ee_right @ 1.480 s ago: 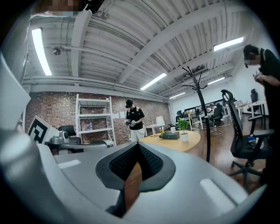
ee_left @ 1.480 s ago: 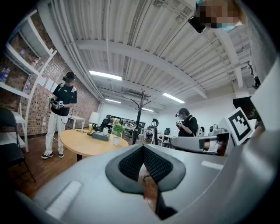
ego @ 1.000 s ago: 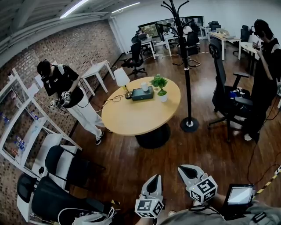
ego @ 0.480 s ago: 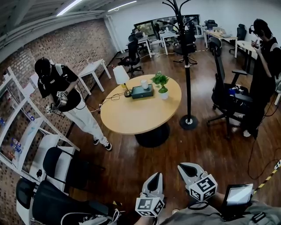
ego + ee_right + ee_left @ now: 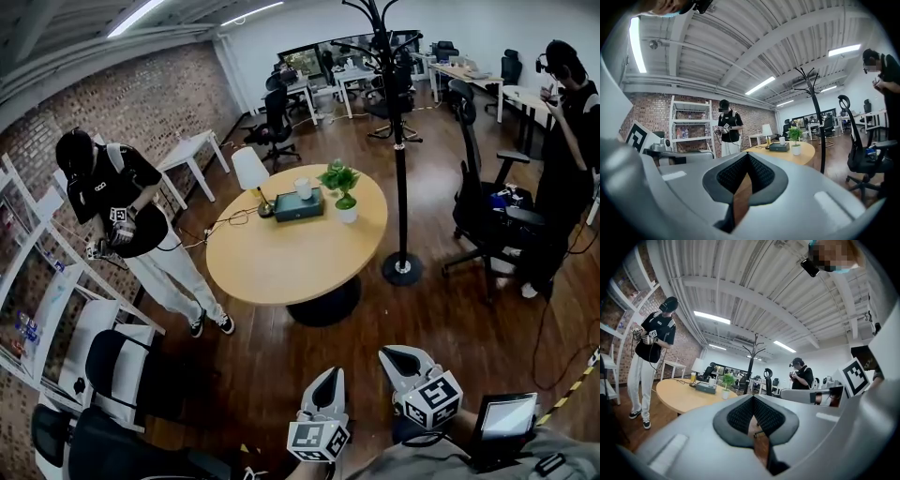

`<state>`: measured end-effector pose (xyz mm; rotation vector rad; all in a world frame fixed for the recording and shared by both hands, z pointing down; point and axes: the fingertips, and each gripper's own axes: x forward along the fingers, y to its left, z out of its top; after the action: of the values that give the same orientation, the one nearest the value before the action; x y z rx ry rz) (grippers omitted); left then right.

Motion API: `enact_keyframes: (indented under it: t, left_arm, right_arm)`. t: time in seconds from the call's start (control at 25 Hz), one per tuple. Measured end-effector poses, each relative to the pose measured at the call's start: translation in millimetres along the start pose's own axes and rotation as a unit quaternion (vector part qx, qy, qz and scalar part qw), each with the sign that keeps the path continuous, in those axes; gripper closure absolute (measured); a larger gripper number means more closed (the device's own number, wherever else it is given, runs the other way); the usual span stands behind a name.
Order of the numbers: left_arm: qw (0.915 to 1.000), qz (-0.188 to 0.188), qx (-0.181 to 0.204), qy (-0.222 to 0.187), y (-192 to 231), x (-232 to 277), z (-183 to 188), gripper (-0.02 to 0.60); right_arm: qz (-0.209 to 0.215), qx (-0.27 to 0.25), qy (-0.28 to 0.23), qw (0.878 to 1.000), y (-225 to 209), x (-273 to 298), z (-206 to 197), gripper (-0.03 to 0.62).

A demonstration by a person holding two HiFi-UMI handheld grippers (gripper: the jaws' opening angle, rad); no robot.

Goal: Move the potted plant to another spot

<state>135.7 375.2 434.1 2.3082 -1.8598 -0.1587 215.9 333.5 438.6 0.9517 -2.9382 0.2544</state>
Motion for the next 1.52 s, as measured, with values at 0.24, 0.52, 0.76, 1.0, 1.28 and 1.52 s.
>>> enact_keyframes:
  t: [0.24, 0.52, 0.76, 1.0, 1.28, 1.52]
  left_arm:
    - [0.9999, 0.014, 0.001, -0.003, 26.3, 81.0, 2.1, 0.581]
    - [0.9992, 0.040, 0.006, -0.006, 45.5, 178.2, 13.7, 0.581]
    - [0.9985, 0.054, 0.008, 0.008, 73.9, 236.8, 14.4, 0.581]
    - [0.9988, 0.045, 0.006, 0.017, 105.4, 285.9, 16.0, 0.581]
    - [0.9996, 0.013, 0.000, 0.023, 166.4, 344.7, 18.0, 0.581]
    - [0.9996, -0.015, 0.009, 0.022, 228.3, 393.8, 33.5, 0.581]
  right_arm:
    - [0.010, 0.005, -0.001, 1.000, -63.0, 53.4, 14.4, 0.586]
    - [0.030, 0.008, 0.005, 1.000, -143.4, 114.5, 29.7, 0.586]
    - [0.032, 0.015, 0.010, 0.999, -192.1, 163.7, 36.3, 0.586]
    - [0.022, 0.017, 0.010, 1.000, -224.8, 213.4, 41.1, 0.586]
    - [-0.010, 0.015, 0.018, 1.000, -251.0, 285.5, 40.5, 0.586]
    - [-0.041, 0.013, 0.016, 0.999, -267.8, 359.4, 46.9, 0.586]
